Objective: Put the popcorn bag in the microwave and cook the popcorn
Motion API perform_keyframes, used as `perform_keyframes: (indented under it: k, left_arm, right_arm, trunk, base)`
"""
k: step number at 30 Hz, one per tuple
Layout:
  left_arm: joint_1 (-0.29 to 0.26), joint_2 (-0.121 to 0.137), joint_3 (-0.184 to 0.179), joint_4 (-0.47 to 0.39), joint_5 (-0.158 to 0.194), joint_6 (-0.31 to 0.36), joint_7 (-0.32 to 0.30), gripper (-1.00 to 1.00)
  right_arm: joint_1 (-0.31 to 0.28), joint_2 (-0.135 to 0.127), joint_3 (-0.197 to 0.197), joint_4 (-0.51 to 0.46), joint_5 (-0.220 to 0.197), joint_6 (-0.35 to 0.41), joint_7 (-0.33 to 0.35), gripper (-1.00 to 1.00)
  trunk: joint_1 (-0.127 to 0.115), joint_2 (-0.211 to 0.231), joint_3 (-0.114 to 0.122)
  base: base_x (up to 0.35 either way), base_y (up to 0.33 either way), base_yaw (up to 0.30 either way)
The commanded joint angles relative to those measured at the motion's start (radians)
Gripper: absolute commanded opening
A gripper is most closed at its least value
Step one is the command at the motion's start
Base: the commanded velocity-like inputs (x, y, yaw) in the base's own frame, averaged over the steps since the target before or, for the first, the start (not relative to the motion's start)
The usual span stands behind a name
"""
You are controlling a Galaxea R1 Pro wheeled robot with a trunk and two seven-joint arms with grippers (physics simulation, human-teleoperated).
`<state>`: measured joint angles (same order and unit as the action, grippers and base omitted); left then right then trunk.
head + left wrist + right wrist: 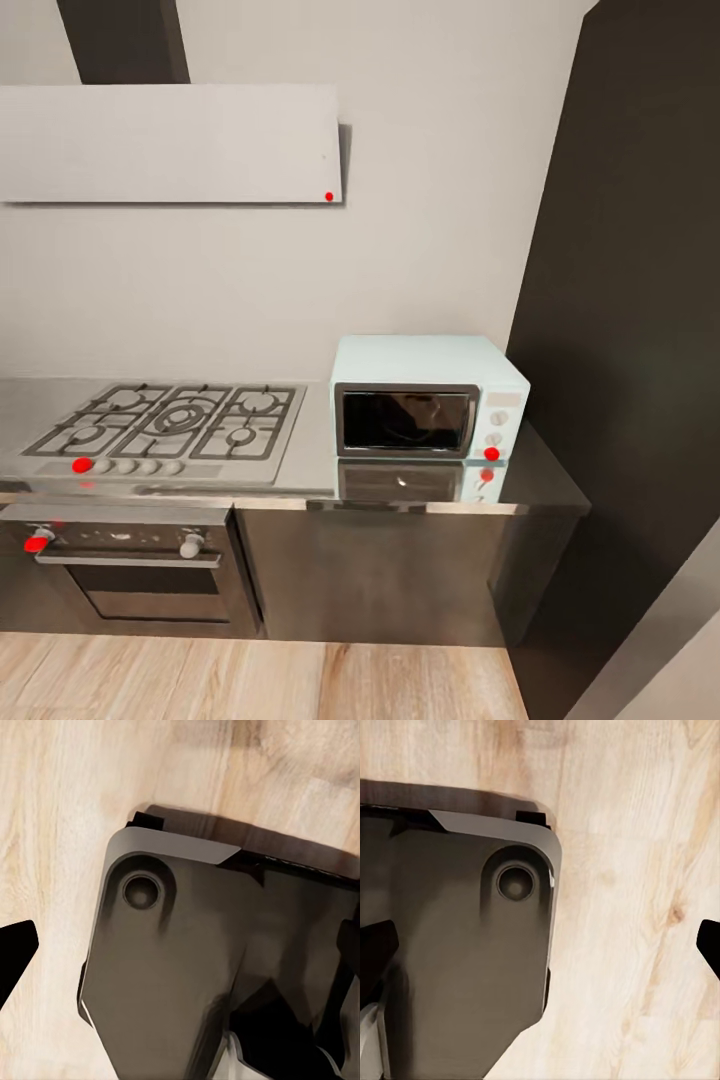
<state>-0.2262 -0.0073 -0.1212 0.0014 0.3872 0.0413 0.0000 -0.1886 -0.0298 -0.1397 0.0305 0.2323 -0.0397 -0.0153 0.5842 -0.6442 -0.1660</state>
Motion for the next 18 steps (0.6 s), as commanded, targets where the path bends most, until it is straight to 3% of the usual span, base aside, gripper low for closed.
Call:
perform_keyframes:
  k: [1, 18]
  left_arm:
    - [-0.001, 0.0, -0.009, 0.0, 0.01, 0.003, 0.0, 1.0]
    - [-0.001, -0.006, -0.009, 0.0, 0.009, 0.003, 0.0, 1.0]
  right_arm:
    - [-0.002, 0.0, -0.008, 0.003, 0.011, -0.006, -0.002, 1.0]
    - [-0.002, 0.016, -0.004, 0.002, 0.023, -0.01, 0.001, 1.0]
  trunk:
    - [0.0, -0.001, -0.001]
    - [0.0, -0.001, -0.001]
  base:
    - [0.0, 0.0, 0.005]
    - [0.0, 0.0, 0.0]
